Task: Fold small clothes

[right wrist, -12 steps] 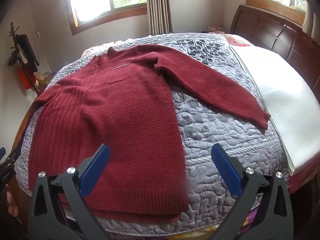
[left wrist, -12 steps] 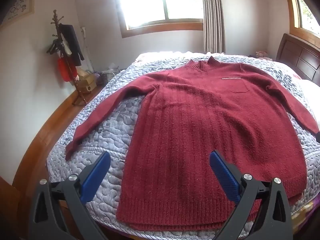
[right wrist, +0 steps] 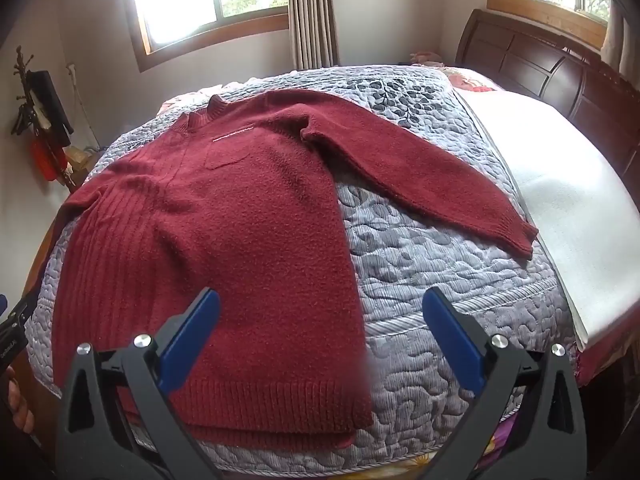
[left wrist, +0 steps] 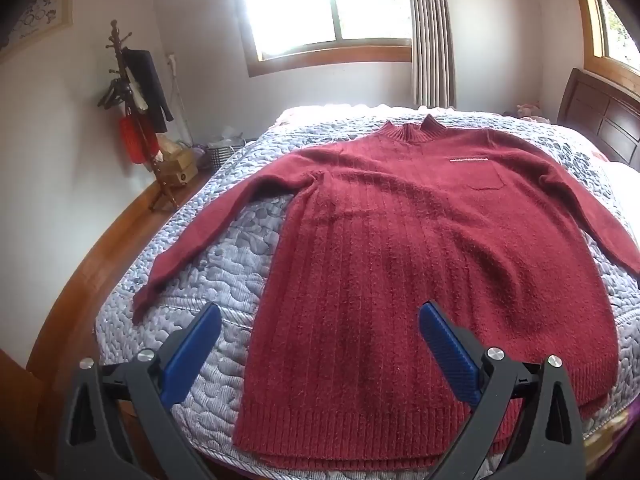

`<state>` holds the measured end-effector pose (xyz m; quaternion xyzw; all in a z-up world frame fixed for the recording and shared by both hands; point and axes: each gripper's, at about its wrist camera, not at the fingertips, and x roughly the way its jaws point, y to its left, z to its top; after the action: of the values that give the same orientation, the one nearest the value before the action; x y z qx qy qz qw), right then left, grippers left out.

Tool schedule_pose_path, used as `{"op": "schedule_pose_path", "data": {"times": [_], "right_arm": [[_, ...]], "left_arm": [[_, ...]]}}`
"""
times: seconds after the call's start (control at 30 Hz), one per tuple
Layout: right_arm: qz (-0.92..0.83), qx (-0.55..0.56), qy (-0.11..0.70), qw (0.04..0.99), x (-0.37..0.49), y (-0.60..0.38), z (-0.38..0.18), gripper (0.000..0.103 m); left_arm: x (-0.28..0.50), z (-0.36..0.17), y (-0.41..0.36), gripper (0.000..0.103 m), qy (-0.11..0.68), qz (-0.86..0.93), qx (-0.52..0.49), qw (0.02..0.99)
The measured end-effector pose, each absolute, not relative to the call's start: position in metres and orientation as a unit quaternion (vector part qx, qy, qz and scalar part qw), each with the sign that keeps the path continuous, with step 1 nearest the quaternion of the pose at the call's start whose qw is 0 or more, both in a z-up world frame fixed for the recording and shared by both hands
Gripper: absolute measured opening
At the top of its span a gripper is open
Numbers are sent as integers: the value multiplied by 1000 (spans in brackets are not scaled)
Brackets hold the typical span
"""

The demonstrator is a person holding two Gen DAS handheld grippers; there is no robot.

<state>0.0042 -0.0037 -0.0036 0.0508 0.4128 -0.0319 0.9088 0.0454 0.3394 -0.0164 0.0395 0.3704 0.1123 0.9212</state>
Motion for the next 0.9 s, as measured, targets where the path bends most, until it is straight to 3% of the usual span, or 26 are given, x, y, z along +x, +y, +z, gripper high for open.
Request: {"op": "schedule_pose_path", "data": {"times": [0.9], "right_arm": [[-32, 42, 412, 910, 6, -1, -6, 100]], "left_arm": [[48, -24, 338, 99, 377, 113, 47, 918]]}}
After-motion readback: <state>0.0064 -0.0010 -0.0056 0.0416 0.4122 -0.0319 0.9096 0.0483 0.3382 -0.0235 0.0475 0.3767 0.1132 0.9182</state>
